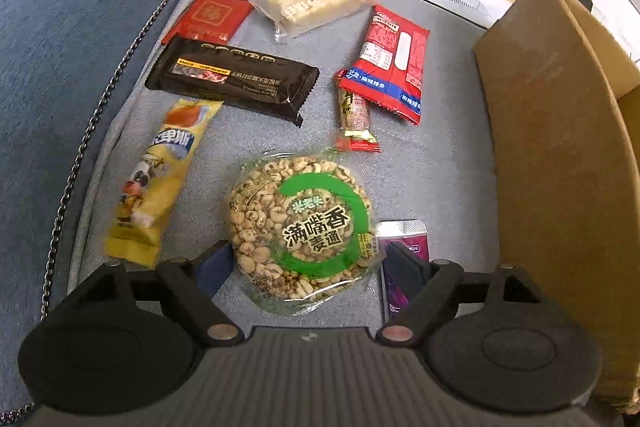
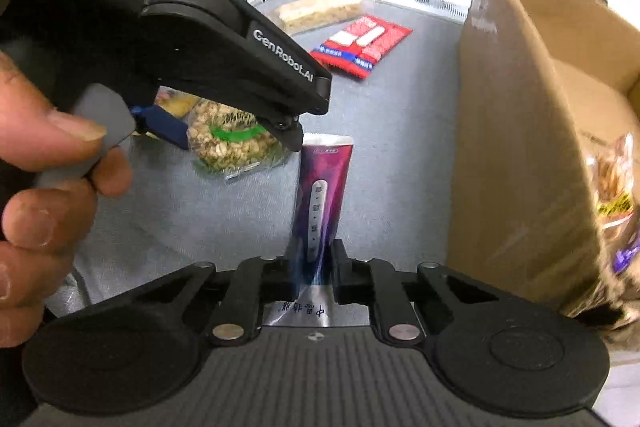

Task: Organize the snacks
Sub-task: 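Grasp the round green-labelled nut pack with the left tool while the right tool grasps the purple tube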

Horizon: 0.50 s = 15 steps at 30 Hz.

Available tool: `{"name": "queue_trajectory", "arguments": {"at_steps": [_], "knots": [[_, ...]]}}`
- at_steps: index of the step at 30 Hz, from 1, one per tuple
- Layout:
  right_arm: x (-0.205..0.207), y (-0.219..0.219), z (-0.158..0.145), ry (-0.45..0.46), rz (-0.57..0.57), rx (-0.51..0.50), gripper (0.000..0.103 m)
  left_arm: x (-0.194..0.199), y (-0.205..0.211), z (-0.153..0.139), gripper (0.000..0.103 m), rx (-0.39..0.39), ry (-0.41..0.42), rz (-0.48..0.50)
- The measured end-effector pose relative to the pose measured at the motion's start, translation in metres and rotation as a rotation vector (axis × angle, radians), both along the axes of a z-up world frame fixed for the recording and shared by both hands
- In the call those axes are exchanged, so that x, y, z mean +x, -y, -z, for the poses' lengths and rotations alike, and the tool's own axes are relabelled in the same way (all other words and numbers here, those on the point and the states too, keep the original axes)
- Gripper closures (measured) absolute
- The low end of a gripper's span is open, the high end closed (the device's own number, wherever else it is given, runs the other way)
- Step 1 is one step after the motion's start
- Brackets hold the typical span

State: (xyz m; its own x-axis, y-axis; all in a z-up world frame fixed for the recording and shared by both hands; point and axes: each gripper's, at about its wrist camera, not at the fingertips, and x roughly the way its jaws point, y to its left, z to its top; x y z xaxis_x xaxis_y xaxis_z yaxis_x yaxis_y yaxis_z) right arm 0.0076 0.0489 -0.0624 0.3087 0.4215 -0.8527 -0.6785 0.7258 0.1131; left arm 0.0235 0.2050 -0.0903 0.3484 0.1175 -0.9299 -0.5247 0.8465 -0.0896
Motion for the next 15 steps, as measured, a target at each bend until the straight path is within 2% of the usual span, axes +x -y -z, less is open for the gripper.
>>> {"name": "queue_trajectory", "arguments": {"at_steps": [3, 5, 7, 12, 15], "knots": [[0.004, -0.001, 0.001, -0.015, 0.005, 0.026, 0.082, -0.001, 0.002, -0.003, 0.023, 0.025, 0.005, 0.016], [0.002, -0.002, 0.0, -0.015, -0.009, 0.035, 0.07, -0.005, 0.002, -0.007, 0.024, 0.038, 0.013, 0.023], [0.001, -0.005, 0.001, 0.001, -0.017, 0.021, 0.069, -0.014, 0.0, -0.013, 0.024, 0.033, 0.019, 0.013], [0.002, -0.007, 0.005, 0.002, -0.009, 0.005, 0.07, -0.029, -0.006, -0.012, 0.023, -0.045, -0.001, -0.012], [0.004, -0.01, 0.005, 0.02, -0.011, 0.0, 0.082, -0.029, -0.013, -0.005, 0.023, -0.073, -0.026, -0.039]]}}
